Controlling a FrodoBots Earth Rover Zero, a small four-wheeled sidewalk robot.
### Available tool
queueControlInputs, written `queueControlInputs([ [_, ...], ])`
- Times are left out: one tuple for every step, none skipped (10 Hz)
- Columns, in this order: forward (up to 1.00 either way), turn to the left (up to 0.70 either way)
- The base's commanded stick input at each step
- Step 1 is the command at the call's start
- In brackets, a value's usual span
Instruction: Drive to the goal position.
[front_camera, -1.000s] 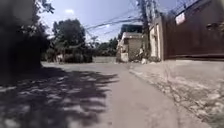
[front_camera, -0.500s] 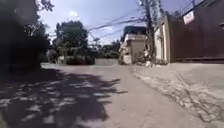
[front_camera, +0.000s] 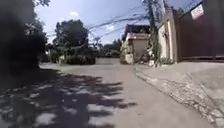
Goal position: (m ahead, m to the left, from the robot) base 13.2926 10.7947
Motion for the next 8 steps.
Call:
queueControlInputs([
  [1.0,0.0],
  [1.0,0.0],
  [1.0,0.0],
  [1.0,0.0],
  [1.0,0.0],
  [1.0,0.0],
  [1.0,0.0],
  [1.0,0.0],
])
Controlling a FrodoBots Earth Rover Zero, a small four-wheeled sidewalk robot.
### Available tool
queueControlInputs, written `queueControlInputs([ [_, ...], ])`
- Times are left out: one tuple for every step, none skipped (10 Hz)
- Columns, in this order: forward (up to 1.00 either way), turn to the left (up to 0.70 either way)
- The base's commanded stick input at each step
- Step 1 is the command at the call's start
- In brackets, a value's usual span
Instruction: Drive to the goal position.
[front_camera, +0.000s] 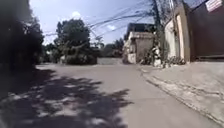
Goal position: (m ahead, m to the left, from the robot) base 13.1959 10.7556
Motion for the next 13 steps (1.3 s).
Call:
queueControlInputs([
  [1.0,0.0],
  [1.0,-0.22],
  [1.0,-0.4],
  [1.0,-0.4],
  [1.0,-0.4],
  [1.0,-0.4],
  [1.0,-0.4],
  [1.0,-0.23],
  [1.0,0.0],
  [1.0,0.0],
  [1.0,0.0],
  [1.0,0.0],
  [1.0,0.0],
])
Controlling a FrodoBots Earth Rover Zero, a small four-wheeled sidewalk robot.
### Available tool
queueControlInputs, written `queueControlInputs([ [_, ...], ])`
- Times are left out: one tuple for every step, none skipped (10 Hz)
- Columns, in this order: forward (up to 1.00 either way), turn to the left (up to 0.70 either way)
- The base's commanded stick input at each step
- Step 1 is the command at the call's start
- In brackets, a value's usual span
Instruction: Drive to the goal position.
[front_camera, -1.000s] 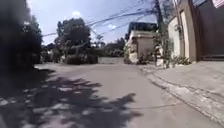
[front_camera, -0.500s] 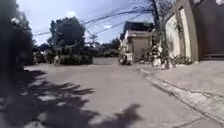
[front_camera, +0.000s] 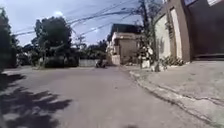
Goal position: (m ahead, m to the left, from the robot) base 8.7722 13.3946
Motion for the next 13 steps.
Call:
queueControlInputs([
  [1.0,0.0],
  [1.0,0.0],
  [1.0,0.0],
  [1.0,0.0],
  [1.0,0.0],
  [1.0,0.0],
  [1.0,0.0],
  [1.0,0.0],
  [1.0,0.0],
  [1.0,0.0],
  [1.0,0.0],
  [1.0,0.0],
  [1.0,0.0],
])
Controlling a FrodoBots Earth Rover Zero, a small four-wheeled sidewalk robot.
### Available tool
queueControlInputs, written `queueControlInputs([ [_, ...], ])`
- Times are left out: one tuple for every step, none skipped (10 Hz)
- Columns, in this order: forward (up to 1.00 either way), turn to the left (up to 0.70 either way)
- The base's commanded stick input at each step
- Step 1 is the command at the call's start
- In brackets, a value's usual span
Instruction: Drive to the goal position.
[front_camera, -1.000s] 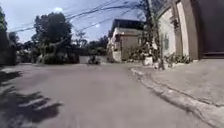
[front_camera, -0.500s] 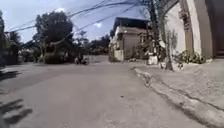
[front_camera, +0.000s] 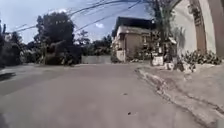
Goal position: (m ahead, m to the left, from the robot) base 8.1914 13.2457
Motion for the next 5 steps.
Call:
queueControlInputs([
  [1.0,0.0],
  [1.0,0.0],
  [1.0,0.0],
  [1.0,0.0],
  [1.0,0.0],
])
